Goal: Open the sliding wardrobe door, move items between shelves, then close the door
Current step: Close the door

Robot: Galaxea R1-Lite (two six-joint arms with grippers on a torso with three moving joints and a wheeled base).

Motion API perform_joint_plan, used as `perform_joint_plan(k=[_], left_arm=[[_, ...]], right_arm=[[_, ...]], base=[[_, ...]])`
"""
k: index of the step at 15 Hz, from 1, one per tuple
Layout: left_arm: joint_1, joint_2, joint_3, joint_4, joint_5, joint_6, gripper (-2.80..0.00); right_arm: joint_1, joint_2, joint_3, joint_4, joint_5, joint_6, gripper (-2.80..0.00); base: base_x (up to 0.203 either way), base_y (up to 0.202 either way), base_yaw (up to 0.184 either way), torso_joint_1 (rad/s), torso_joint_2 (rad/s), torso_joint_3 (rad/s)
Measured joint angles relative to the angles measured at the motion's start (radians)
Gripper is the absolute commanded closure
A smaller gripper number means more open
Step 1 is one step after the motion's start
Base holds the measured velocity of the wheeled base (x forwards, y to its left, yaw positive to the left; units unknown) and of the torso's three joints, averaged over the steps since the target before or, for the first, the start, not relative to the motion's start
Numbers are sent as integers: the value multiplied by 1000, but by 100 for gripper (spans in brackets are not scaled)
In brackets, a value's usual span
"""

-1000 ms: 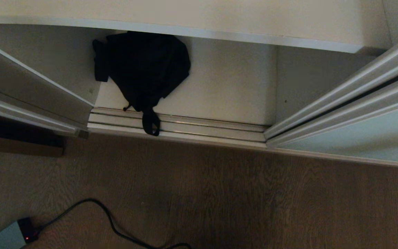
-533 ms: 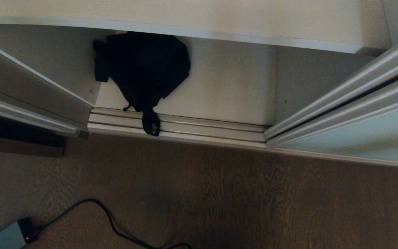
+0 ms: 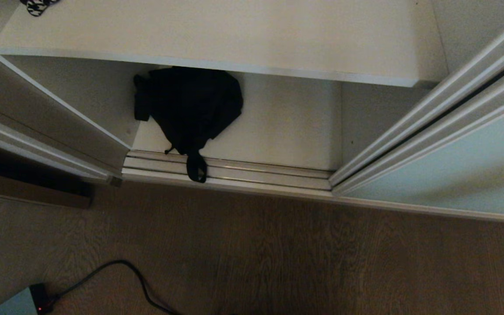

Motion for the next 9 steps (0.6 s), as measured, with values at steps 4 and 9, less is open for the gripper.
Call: perform_joint_plan(k=[4,9], left_arm=[[0,0,0,1,0,4,0],[0,1,0,0,0,-4,0]], right_arm=[[0,0,0,0,-1,0,0],[0,0,0,0,0,0,0]], base=[[0,0,0,2,0,204],[0,0,0,3,-1,201]])
